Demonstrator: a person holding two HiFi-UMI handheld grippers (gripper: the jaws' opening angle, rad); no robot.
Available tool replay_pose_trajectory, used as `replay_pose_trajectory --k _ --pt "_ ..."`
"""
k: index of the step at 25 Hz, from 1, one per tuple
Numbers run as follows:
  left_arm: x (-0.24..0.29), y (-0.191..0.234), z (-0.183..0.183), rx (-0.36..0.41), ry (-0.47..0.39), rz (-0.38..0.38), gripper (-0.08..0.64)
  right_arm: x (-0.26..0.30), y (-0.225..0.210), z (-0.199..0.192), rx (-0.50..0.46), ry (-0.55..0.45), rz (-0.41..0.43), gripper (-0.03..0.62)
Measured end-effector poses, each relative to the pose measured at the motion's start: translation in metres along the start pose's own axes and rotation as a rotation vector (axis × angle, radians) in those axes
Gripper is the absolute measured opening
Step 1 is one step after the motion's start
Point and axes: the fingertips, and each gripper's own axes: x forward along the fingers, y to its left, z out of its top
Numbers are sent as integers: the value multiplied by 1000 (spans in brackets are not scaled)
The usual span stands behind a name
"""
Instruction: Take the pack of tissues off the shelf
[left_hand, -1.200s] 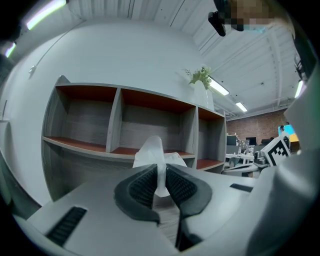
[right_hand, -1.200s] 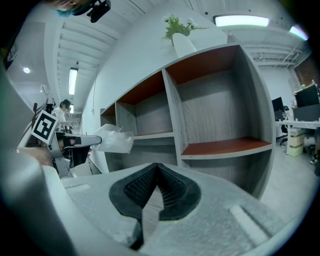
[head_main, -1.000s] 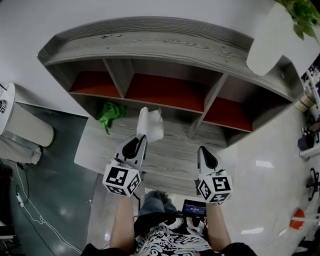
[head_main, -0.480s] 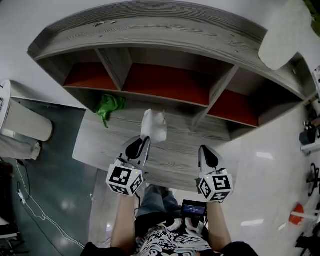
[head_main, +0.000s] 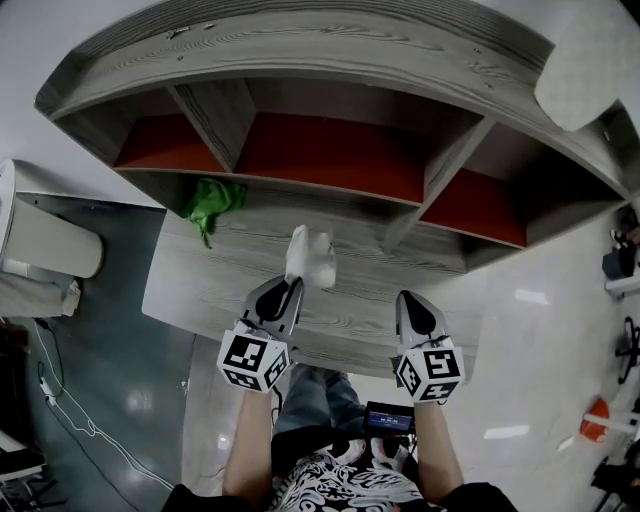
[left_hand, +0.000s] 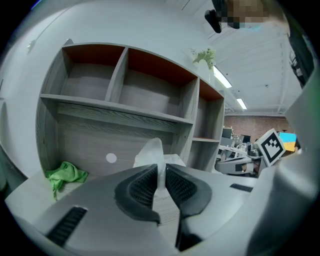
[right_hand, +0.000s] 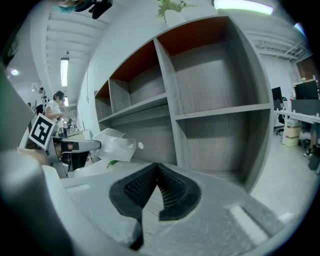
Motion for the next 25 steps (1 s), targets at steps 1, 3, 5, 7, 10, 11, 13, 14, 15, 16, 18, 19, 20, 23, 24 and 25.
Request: replay_pose_trajectory --k 1,3,5,7,10,11,13,14,15,16,18,19,20,23,24,25 --pt "1 0 -2 -2 6 -1 38 1 -1 -3 2 5 -1 4" --pt "4 -2 -5 -4 18 -6 37 3 -5 -9 7 17 -4 5" --pt "7 -3 -11 -5 30 -12 37 4 -7 -15 14 29 -8 5" --pt "9 -2 -18 -9 41 -13 37 5 -9 -22 20 43 -11 4" --pt "11 -1 -25 -23 52 -12 37 6 -9 -31 27 58 -9 5" --pt "11 0 -27 -29 55 -13 37 7 -10 -33 29 61 -8 4" --pt "13 0 -33 -38 61 -17 37 9 -11 -39 30 69 -6 5" --pt "14 1 -38 -40 64 -18 37 9 -11 -41 29 74 -5 5" --pt "15 1 -43 -41 68 -19 37 9 -12 -43 26 78 -5 5" --pt "16 1 -47 -40 73 -20 37 9 -12 -44 24 81 -5 5" --pt "18 -1 -54 -28 88 -26 37 9 -14 -48 24 88 -6 5" --pt "19 -2 -58 -16 99 -29 37 8 -14 -50 26 92 -7 4" --pt "20 -2 -61 -2 110 -31 37 8 -15 -52 27 96 -8 4" --pt "20 -1 -67 2 131 -36 37 8 -15 -58 35 105 0 4" --pt "20 -1 -67 -6 133 -39 37 9 -15 -59 37 108 6 5" --pt "20 -1 -68 -14 136 -42 37 10 -15 -61 37 111 12 5"
